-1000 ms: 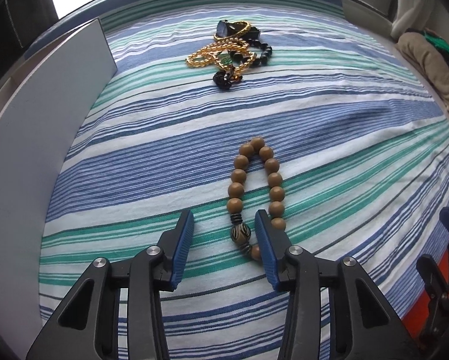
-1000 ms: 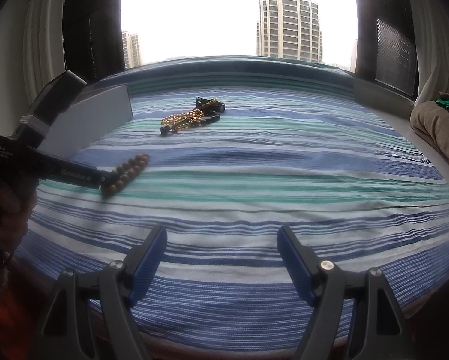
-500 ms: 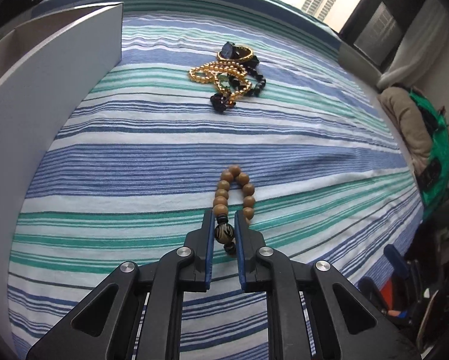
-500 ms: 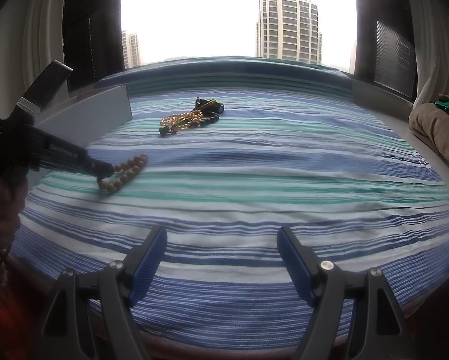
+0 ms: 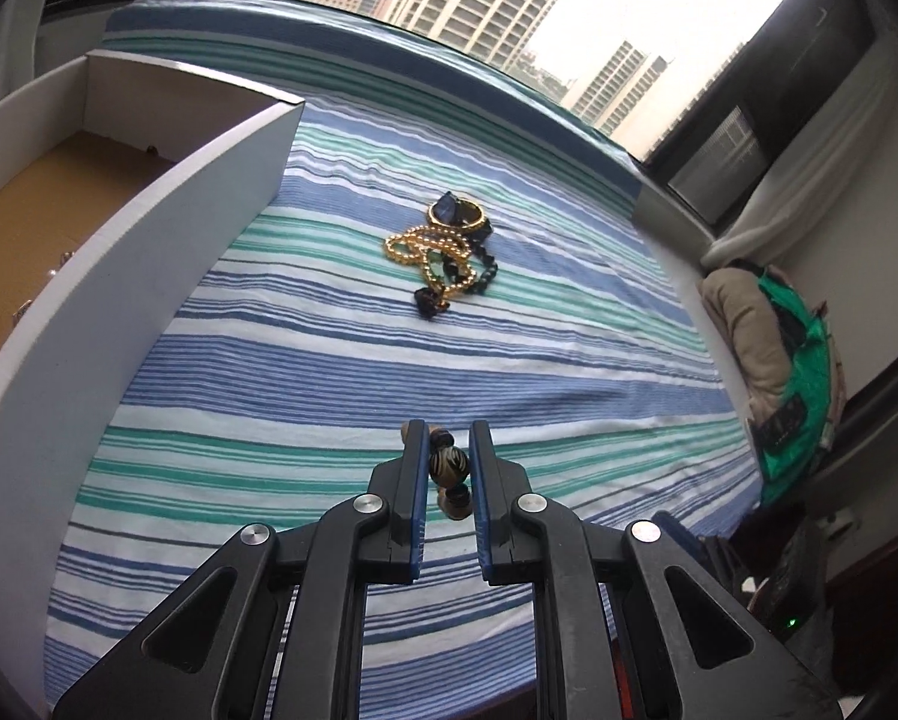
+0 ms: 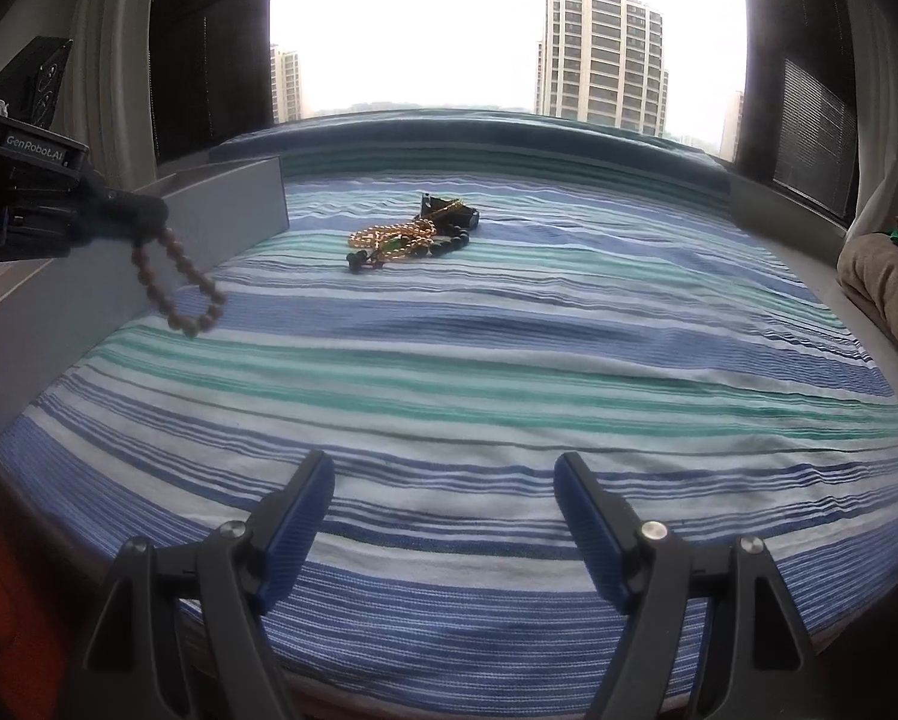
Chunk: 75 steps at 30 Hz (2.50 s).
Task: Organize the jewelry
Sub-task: 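Carry the wooden bracelet into the box with left tool while right tool carries black beads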
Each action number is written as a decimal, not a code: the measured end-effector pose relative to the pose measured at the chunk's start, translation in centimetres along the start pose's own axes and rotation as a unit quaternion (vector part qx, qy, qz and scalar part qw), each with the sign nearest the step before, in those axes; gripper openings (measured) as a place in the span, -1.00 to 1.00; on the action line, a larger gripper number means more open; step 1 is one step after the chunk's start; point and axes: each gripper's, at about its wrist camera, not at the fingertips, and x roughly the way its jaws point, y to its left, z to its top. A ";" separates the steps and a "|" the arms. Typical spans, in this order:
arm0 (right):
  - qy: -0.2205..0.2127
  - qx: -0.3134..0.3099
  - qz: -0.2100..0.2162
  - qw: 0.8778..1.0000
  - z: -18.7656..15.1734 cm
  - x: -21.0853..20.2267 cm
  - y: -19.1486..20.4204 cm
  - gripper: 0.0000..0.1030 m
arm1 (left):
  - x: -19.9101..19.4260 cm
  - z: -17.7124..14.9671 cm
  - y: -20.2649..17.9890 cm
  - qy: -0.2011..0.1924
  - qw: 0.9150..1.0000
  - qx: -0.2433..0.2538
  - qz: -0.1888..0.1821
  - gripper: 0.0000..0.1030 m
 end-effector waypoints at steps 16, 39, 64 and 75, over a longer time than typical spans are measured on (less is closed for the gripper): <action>0.240 0.145 0.166 0.945 17.8 20.5 -0.8 -0.03 | -4.0 -2.1 5.2 -0.027 0.998 -0.046 0.026 -0.78; 0.162 0.044 0.169 0.971 25.0 10.9 4.7 -0.78 | -12.9 -0.6 5.4 -0.085 0.993 -0.073 -0.027 -0.78; 0.190 -0.167 0.344 0.904 20.2 12.2 36.6 -0.72 | -15.9 -0.5 23.5 -0.095 0.950 -0.204 0.217 -0.77; 0.106 -0.149 0.283 0.942 18.3 8.0 28.5 0.45 | -15.4 -1.4 17.3 -0.121 0.954 -0.149 0.231 0.50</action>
